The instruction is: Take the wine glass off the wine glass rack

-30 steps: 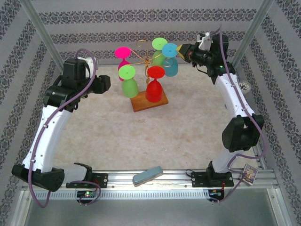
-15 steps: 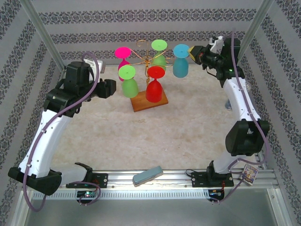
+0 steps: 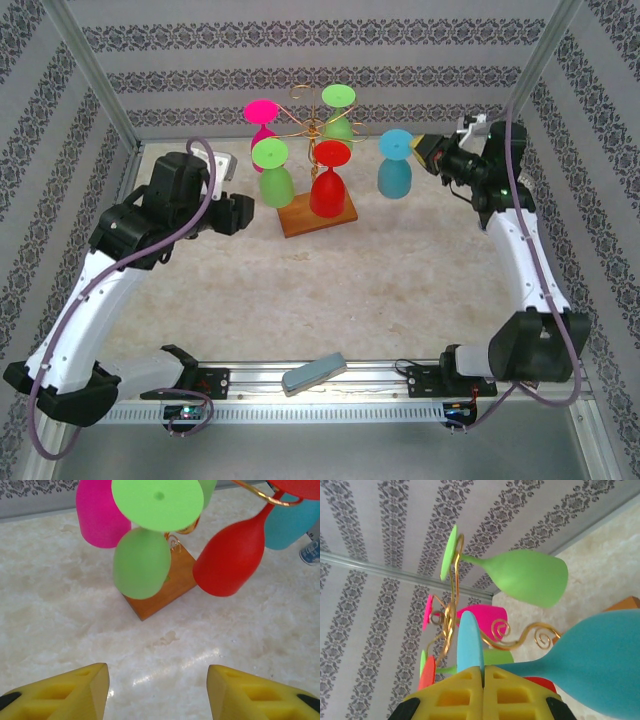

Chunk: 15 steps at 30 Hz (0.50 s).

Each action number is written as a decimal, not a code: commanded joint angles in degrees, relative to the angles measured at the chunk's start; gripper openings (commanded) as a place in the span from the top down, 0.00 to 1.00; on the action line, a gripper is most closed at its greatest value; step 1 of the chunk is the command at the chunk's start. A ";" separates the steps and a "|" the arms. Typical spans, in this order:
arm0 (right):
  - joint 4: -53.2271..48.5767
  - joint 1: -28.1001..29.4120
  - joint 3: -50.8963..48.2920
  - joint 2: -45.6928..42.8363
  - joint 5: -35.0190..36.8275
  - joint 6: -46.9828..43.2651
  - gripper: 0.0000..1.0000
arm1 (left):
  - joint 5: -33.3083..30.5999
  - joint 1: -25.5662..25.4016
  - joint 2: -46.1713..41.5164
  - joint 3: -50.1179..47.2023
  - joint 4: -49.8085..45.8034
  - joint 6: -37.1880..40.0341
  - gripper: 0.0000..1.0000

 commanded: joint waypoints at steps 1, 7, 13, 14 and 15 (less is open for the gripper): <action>-2.10 1.02 -3.63 -5.63 -0.87 -3.61 1.00 | -2.82 -2.18 -2.54 -2.15 -4.77 -3.48 0.48; -5.63 6.60 -12.58 -16.23 0.94 -5.67 1.00 | -3.98 -5.88 -8.68 -9.60 -5.62 -8.58 0.50; -15.53 20.37 -16.09 -24.01 10.00 -13.20 1.00 | -3.71 -9.89 -13.39 -15.72 -4.99 -13.42 0.53; -16.64 22.77 -17.00 -25.53 12.67 -13.78 1.00 | -3.71 -10.62 -14.42 -17.01 -4.39 -14.16 0.52; -17.04 24.98 -18.28 -27.08 14.87 -13.85 1.00 | -3.42 -11.16 -15.30 -18.42 -3.59 -15.08 0.52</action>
